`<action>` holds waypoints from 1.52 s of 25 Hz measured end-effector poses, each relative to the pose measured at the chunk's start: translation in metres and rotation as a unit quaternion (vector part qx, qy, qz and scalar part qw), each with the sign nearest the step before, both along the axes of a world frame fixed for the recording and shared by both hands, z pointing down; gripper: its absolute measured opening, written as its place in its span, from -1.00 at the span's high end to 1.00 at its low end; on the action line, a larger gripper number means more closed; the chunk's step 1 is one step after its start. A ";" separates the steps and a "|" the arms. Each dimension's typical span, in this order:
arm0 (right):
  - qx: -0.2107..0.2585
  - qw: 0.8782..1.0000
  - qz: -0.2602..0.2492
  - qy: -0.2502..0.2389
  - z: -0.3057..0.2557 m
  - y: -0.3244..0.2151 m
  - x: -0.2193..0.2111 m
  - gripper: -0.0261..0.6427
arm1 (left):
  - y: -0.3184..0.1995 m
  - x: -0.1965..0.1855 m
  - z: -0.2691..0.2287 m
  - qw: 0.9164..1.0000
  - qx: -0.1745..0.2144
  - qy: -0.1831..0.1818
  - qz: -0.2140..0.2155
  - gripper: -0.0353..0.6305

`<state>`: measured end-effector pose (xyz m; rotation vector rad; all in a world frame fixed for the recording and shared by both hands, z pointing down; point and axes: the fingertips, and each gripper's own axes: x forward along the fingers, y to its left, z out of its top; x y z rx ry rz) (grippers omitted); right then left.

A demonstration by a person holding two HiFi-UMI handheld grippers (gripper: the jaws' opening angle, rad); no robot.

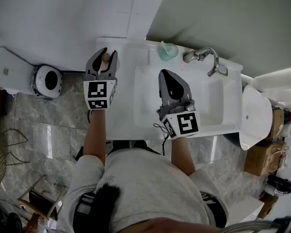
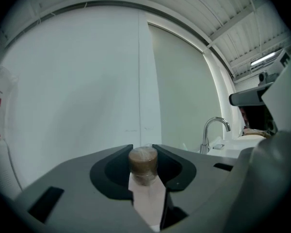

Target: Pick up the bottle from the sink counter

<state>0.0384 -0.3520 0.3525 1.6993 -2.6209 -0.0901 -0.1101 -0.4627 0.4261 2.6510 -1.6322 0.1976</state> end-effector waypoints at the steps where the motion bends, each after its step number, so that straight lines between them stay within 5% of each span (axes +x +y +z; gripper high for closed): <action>1: 0.000 1.000 -0.003 -0.001 -0.002 0.001 0.001 0.89 | 0.008 0.000 -0.007 1.000 0.003 -0.002 0.000 0.53; 19: 0.030 0.997 -0.066 -0.027 -0.035 0.047 0.012 0.89 | 0.133 -0.001 -0.096 0.997 0.063 -0.017 -0.042 0.53; 38: 0.055 0.993 -0.099 -0.033 -0.049 0.099 0.036 0.89 | 0.220 0.004 -0.118 0.991 0.085 -0.016 -0.102 0.53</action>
